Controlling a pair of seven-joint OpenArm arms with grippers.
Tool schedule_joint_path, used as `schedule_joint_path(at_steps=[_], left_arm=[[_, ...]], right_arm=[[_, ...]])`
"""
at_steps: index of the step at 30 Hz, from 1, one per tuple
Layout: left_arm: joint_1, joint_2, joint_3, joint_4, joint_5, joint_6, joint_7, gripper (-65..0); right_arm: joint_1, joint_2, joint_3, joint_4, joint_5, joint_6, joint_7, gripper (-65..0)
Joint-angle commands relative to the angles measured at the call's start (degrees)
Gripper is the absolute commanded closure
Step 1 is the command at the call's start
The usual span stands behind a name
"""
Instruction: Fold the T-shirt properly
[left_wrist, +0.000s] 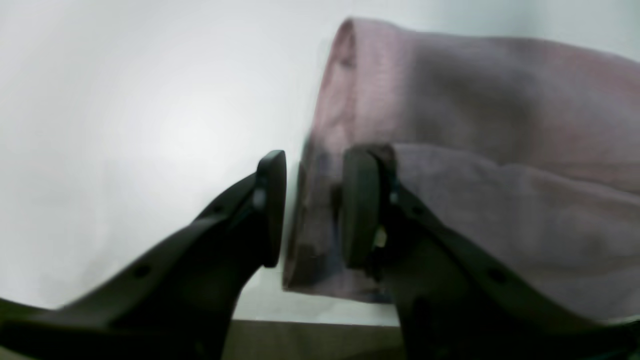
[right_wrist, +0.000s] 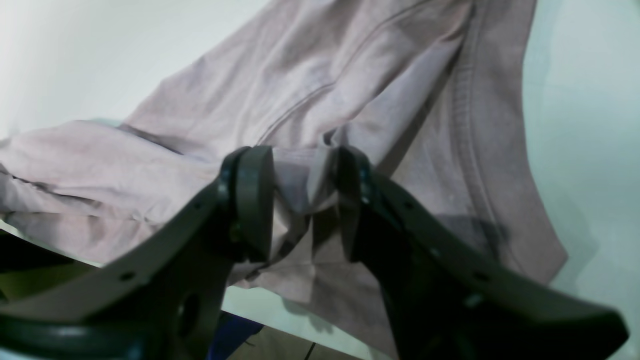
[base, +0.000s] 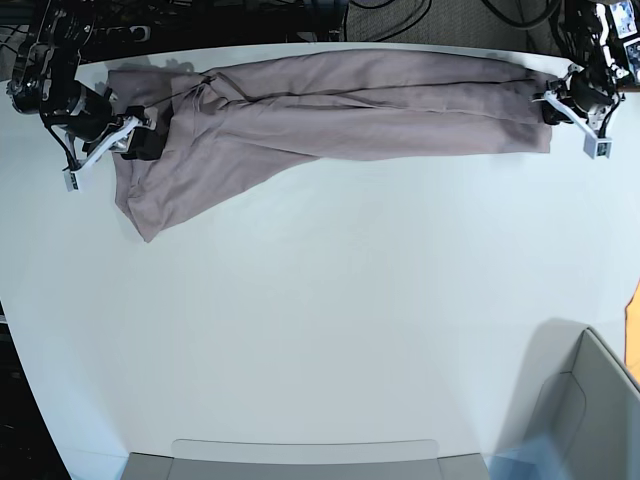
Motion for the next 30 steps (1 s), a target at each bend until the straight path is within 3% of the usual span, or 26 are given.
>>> schedule_joint_path(at_steps=[1,9,14,16,19,22,24,30], left_arm=[[-0.72,-1.05,1.21,-0.97,-0.22,0.15,-0.37,-18.8],[-1.78,-1.23,7.36,-5.37,-0.93,-0.12,-0.99,-18.8],[-0.63,-1.58,7.45,-5.28,-9.19,-0.21,-0.29,-18.0],[-0.55,-2.55,8.15,-5.28,-10.68,-0.29,-0.20,-13.8],[-0.99,-2.99,9.21,-6.07,-10.33,-0.29,-0.20,0.0],[-1.25,-3.07,9.21,-9.06,-8.75,-0.29,-0.90,0.0],[-2.66,-3.07,7.71,-10.47,-7.52,-1.26,-1.96,0.0],[-8.63,-3.07,-5.56,-18.91,-6.73,-2.14,-1.87,0.0]], right_arm=[[0.80,0.86,0.37,0.71,0.82,0.24,0.69,-21.8],[2.29,1.12,0.37,-1.67,0.82,0.24,0.69,-21.8],[2.29,1.12,0.46,-1.67,0.82,0.24,0.69,-21.8],[2.38,1.12,0.54,-1.67,0.82,0.24,0.69,-21.8],[2.82,0.94,0.63,-1.67,0.82,0.24,0.78,-21.8],[3.52,0.86,0.72,-1.67,0.91,0.24,0.78,-21.9],[3.70,0.86,0.72,-1.67,1.00,0.24,0.78,-21.9],[4.40,0.86,0.81,-1.58,1.17,0.24,0.78,-21.9]])
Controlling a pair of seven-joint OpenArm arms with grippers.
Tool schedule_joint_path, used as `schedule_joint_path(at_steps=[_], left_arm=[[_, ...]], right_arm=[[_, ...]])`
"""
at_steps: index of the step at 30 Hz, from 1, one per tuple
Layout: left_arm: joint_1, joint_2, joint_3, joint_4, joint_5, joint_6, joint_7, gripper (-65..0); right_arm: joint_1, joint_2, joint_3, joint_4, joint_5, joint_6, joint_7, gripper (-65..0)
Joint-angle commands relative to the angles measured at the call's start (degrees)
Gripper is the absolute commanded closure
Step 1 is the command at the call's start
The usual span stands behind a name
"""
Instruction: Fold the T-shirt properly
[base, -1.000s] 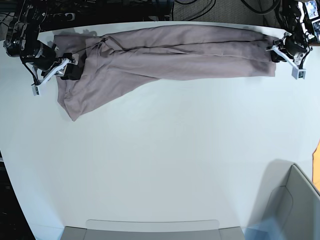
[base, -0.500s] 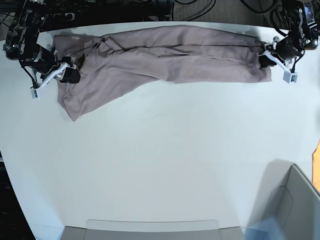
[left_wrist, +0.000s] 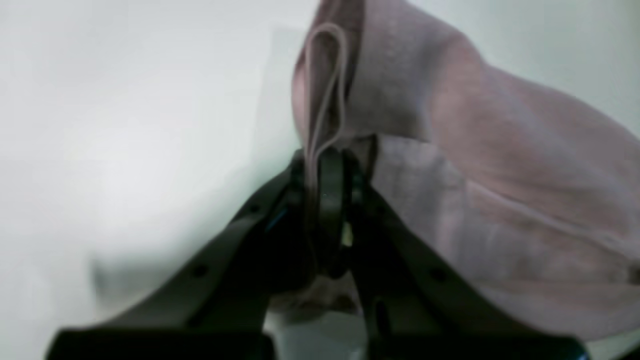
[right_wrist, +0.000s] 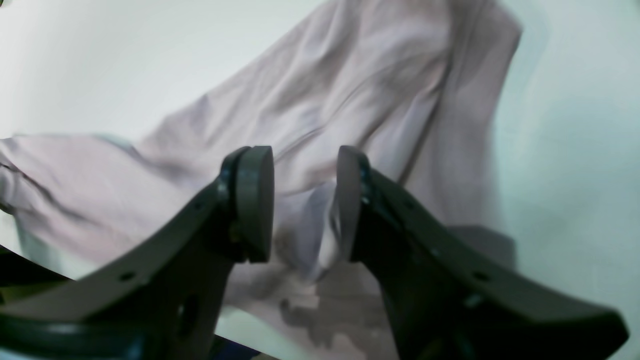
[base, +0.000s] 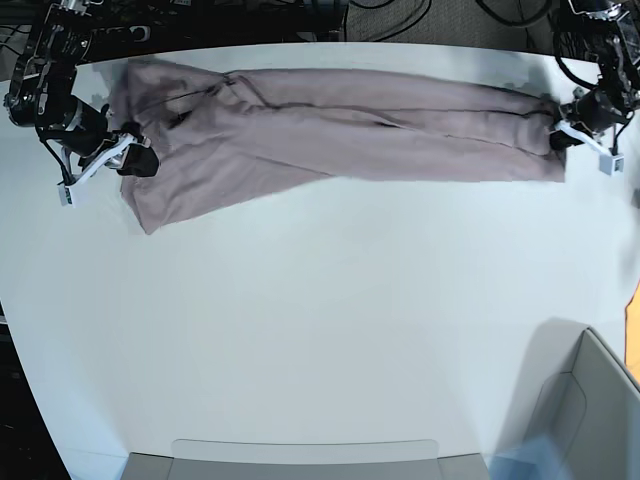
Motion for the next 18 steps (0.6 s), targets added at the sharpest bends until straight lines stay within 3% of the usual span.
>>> schedule_joint_path(at_steps=[1,11,16,18], left_arm=[[-0.97,-1.33,-2.12,-1.45,2.67,1.38,0.67,0.0],[-6.77,-5.63,-3.96,0.13,2.41,1.38,5.24,0.0],[-6.77,-5.46,-4.05,10.06,2.32,1.38,10.60,0.0],[-6.77,-3.79,-4.14,14.46,2.32,1.38,12.80,0.0]], right_arm=[[0.47,0.86,0.46,1.04,1.13,0.27,0.71,-21.9],[0.47,-0.29,0.55,1.31,1.13,0.18,0.71,-21.9],[0.47,-0.37,0.55,1.31,1.13,0.18,0.71,-21.9],[0.47,-0.37,0.55,1.31,1.13,0.18,0.71,-21.9]])
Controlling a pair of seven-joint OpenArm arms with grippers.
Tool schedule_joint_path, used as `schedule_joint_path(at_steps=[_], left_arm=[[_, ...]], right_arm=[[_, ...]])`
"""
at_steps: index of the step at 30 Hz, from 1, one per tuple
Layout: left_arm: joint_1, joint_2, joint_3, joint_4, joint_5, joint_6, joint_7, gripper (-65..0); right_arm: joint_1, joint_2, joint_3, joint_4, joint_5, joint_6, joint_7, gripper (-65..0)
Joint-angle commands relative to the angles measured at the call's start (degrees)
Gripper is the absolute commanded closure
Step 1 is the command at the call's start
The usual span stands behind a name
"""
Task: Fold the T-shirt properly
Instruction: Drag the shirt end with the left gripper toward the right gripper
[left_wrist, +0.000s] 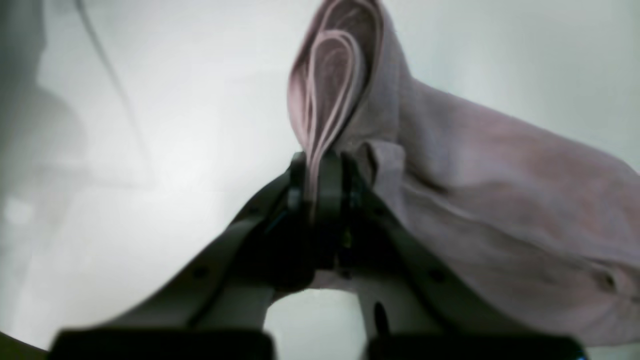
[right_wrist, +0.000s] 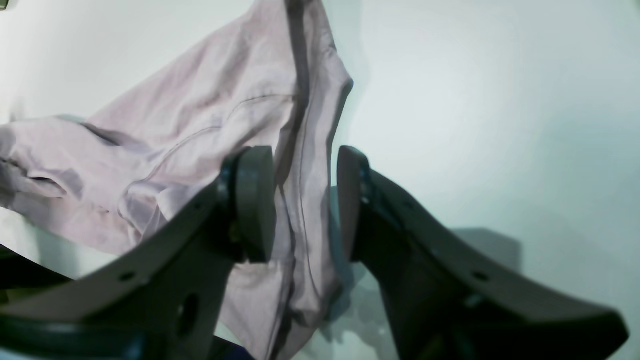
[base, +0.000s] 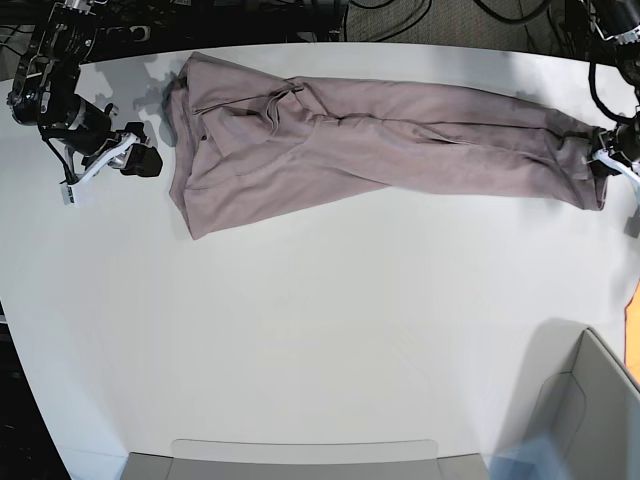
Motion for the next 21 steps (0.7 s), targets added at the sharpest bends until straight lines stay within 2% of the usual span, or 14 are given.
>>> schedule_joint_path(at_steps=[1,6,9,12,17,19,21], left_arm=[[-0.28,-0.07,-0.82,3.74,-0.54,-0.17,0.76,0.0],[1.66,6.35,-3.55,17.02,-0.63,-0.26,7.71,0.0],[2.80,9.69,-3.37,22.03,-1.42,-0.26,7.84,0.0],[5.35,11.45,-3.28,25.19,-6.79,-0.35,7.84,0.0],[8.25,12.42,-3.37,28.45,-17.77,-0.26,7.84,0.0],[9.22,12.77,-3.37,28.80,-20.06,-0.26,7.84,0.0],[10.36,15.05,-3.28,28.80,-21.12,-0.26,7.84,0.0]], right_arm=[[0.49,0.76,0.39,1.11,1.13,0.18,0.69,-21.9],[0.49,0.76,0.39,0.93,1.04,0.18,0.69,-21.9],[0.49,0.67,0.39,0.93,1.04,0.18,0.69,-21.9],[0.49,0.67,0.39,0.93,1.04,0.18,0.69,-21.9],[0.49,0.67,0.04,0.93,0.95,0.18,0.69,-21.9],[0.49,0.67,0.04,0.93,0.95,0.18,0.69,-21.9],[0.58,0.67,0.04,0.85,0.95,0.18,0.69,-21.9]])
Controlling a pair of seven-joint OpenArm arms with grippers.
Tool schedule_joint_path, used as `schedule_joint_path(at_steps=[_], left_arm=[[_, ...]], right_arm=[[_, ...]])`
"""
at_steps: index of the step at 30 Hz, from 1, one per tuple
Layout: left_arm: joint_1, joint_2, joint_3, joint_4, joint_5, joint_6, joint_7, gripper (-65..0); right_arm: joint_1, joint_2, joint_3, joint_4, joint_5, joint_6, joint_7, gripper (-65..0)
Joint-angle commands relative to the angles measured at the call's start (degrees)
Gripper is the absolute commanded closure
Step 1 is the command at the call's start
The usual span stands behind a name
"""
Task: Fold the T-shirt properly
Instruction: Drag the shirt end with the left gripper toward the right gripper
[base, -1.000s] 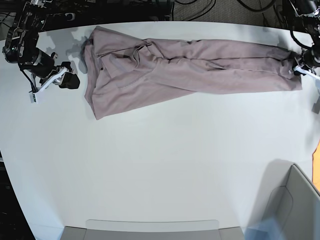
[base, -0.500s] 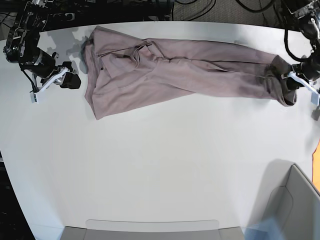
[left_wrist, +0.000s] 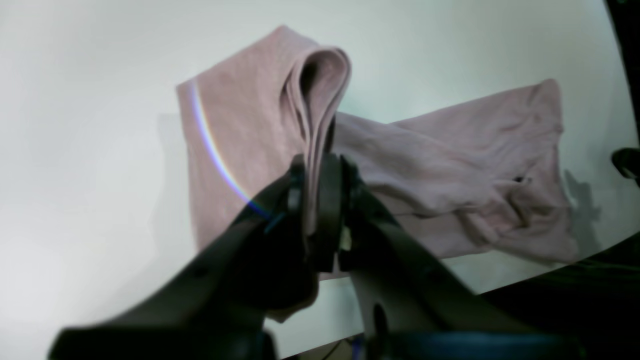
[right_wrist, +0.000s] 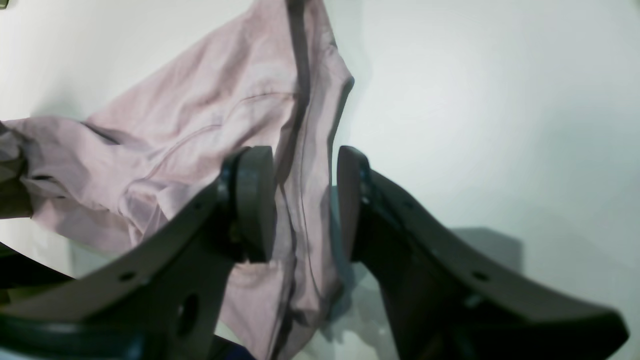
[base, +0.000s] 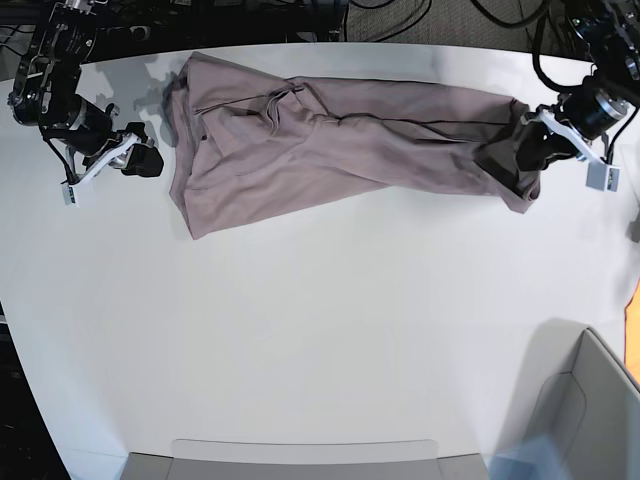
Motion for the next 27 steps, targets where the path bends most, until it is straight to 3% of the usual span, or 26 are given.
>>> schedule_joint_path(at_steps=[1,8,14,19,27], left_arm=[[0.48,0.87,0.04,0.80,-1.14,0.18,-0.31,0.0],[0.13,4.13,10.77,0.80,-0.61,0.62,-0.31,0.0],[0.13,7.55,11.38,1.50,-0.61,0.62,-0.53,0.0],[0.13,7.73,16.57,1.50,-0.35,0.70,-0.62,0.0],[-2.07,9.84,27.30,1.15,11.87,0.70,-6.42,0.0]], right_arm=[[0.71,0.76,0.24,0.87,0.89,0.18,0.71,-21.9],[1.15,-1.44,0.24,1.13,0.89,0.18,0.71,-21.9],[1.15,-1.52,0.15,0.87,0.89,0.18,0.71,-21.9],[1.06,-1.52,0.15,0.87,0.89,0.18,0.71,-21.9],[1.06,-1.61,0.15,0.87,0.89,0.18,0.71,-21.9]])
